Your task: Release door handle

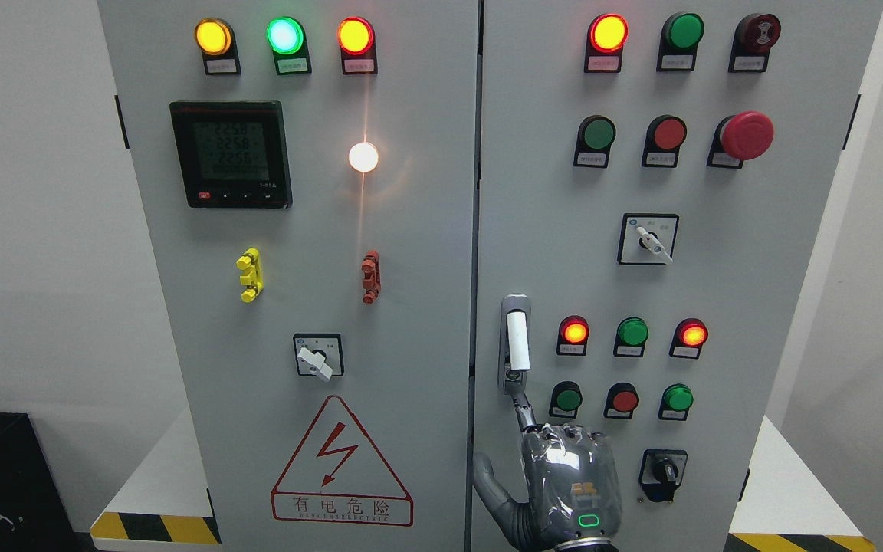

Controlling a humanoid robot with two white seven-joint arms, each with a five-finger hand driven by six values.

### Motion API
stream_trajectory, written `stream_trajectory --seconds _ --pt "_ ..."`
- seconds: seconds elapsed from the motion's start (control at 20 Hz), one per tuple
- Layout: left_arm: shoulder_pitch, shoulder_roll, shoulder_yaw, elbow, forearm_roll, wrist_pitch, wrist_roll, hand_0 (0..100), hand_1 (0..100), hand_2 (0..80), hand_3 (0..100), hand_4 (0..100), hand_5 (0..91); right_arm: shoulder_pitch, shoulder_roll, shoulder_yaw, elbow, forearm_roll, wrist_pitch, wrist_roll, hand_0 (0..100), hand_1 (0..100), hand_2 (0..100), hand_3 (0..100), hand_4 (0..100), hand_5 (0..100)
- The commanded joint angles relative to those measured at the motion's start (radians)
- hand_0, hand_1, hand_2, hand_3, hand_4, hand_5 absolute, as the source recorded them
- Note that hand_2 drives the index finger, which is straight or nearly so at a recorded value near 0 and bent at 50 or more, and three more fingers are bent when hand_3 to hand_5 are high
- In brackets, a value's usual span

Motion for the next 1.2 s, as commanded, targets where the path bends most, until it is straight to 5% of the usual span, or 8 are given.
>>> stream_trajectory --seconds 0.0,0.65,1.15 --pt "0.017 0.000 0.000 0.000 -0.001 -0.001 0.000 12 56 0.0 0 0 0.0 0.000 0.000 0.001 -0.025 0.002 0.001 0.000 42 26 11 100 100 100" --pt "0.017 0.000 0.000 0.000 -0.001 -0.001 0.000 12 56 0.0 0 0 0.0 0.002 0.000 0.002 -0.040 0.002 0.001 -0.003 42 26 11 100 100 100" --pt "0.017 0.000 0.000 0.000 -0.001 -0.001 0.000 12 56 0.0 0 0 0.0 0.003 0.000 0.002 -0.057 0.002 0.001 -0.003 42 26 21 100 100 100"
